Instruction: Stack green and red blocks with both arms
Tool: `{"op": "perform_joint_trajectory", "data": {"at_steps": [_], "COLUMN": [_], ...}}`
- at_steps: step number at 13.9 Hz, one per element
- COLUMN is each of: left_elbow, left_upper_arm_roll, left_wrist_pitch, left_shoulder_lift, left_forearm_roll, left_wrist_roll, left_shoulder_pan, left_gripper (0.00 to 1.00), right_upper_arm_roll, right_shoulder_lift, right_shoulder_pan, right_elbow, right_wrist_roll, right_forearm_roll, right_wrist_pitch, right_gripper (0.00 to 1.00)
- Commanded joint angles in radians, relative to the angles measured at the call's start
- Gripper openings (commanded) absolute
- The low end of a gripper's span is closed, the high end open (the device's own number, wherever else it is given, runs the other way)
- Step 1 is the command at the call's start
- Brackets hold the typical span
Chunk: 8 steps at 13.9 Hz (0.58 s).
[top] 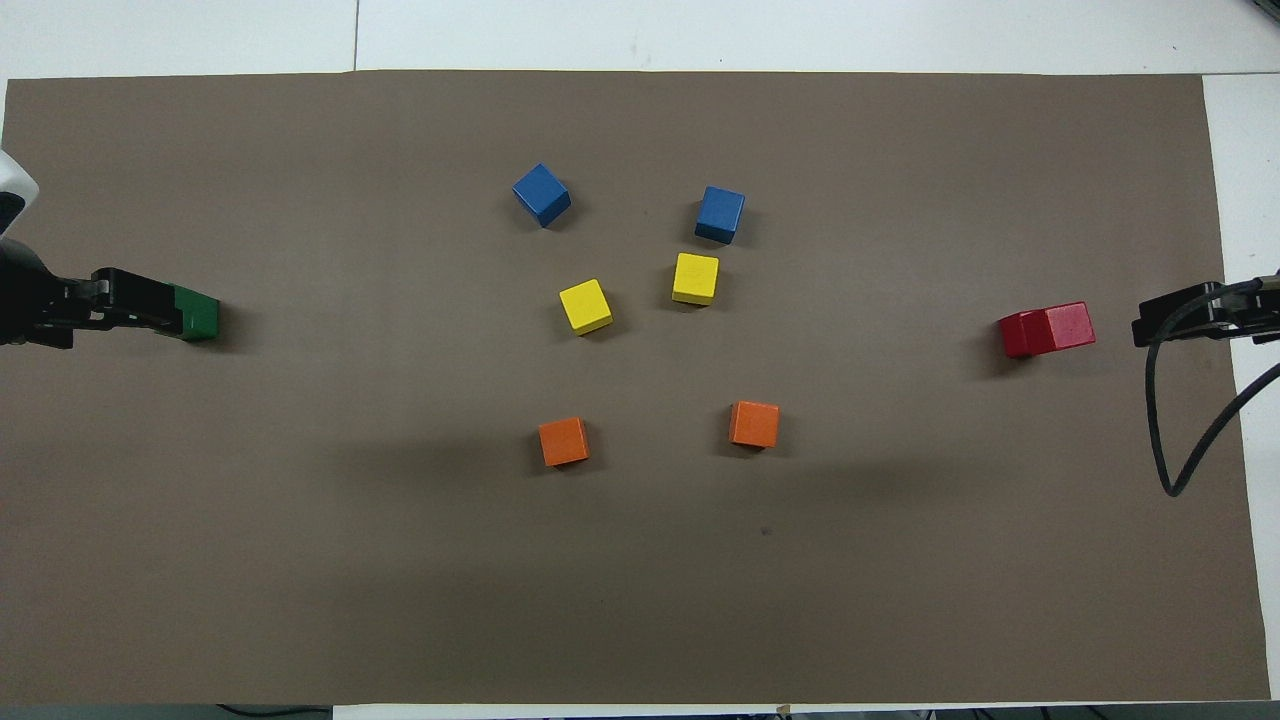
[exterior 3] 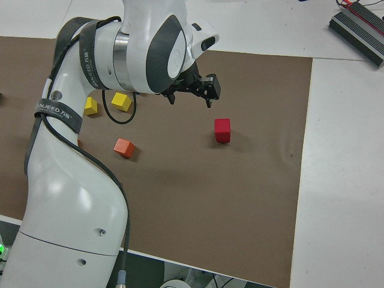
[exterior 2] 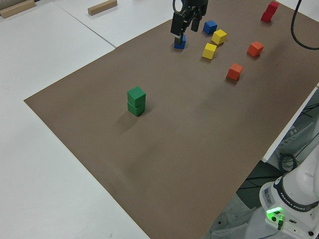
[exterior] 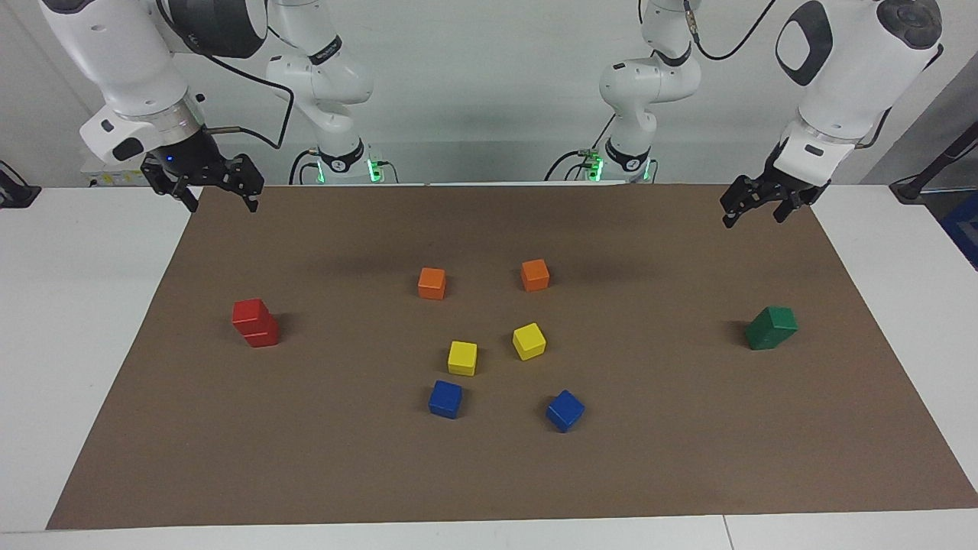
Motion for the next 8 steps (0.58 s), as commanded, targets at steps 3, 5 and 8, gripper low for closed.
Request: {"op": "perform_joint_trajectory", "data": {"at_steps": [3,5,8], "left_elbow": [-0.033,-0.033,-0.032], "left_upper_arm_roll": [0.013,0.013,0.013], "left_wrist_pitch": [0.019,0.019,0.019], "left_shoulder_lift": [-0.029,-0.029,-0.029], "left_forearm_roll": [-0.019,-0.019,-0.019], "left_wrist_roll": [-0.008,-0.008,-0.008], "left_shoulder_pan": [-0.01,-0.01,-0.012], "left_gripper": [1.0,1.0,1.0], "right_upper_arm_roll": [0.003,0.003,0.003], "right_shoulder_lift": [0.019,0.019,0.018], "right_shoulder_pan": [-0.007,-0.008,-0.008], "right_elbow": [0.039,0.039,0.038], "right_wrist_roll": [0.028,0.029,0.032], "right_forearm_roll": [0.008,0.007,0.007], "right_wrist_pitch": [-0.026,-0.026,-0.026], "right_gripper": [0.99,0.99,0.99]}}
